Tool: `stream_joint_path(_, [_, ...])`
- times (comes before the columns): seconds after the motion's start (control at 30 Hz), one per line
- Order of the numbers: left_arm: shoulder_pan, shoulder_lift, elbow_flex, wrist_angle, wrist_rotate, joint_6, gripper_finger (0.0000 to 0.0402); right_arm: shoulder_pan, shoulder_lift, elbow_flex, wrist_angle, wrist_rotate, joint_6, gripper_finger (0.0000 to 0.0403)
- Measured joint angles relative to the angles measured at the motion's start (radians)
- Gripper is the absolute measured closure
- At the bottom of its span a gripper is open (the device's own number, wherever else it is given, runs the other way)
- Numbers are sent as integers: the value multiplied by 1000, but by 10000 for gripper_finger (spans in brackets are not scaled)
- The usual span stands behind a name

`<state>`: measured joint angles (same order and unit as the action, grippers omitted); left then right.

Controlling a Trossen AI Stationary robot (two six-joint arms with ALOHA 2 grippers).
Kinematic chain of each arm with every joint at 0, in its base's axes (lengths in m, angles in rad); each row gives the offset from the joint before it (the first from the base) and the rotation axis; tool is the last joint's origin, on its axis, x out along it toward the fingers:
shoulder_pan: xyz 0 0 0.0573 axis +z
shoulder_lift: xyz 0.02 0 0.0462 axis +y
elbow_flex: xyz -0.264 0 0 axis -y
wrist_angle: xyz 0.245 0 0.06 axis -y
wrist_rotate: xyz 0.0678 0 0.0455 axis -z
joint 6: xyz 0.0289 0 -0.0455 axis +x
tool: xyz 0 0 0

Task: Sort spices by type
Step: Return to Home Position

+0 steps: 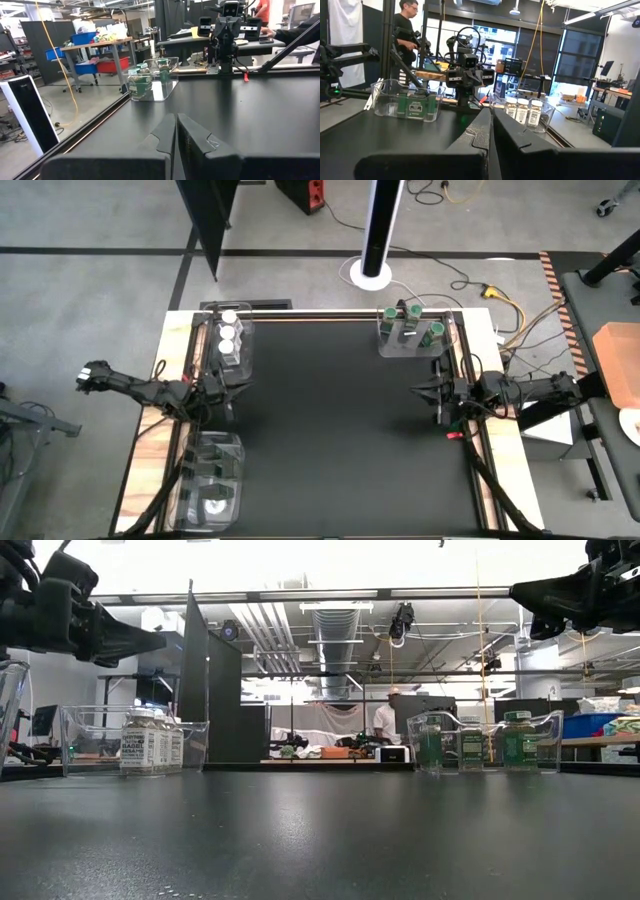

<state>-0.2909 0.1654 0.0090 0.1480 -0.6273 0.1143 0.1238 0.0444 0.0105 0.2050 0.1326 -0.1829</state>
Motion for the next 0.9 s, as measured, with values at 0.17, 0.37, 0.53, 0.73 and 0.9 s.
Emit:
stream_joint_path(0.17, [0,9,0,0,0,0,400,0,0,0,0,0,0,390])
stream_joint_path(0.37, [0,16,0,0,0,0,400,0,0,0,0,0,0,390])
stream_joint_path(0.53, [0,22,0,0,0,0,400,0,0,0,0,0,0,390])
stream_joint_path(0.73, [0,22,0,0,0,0,400,0,0,0,0,0,0,390])
stream_joint_path(0.9, [0,22,0,0,0,0,400,0,0,0,0,0,0,390])
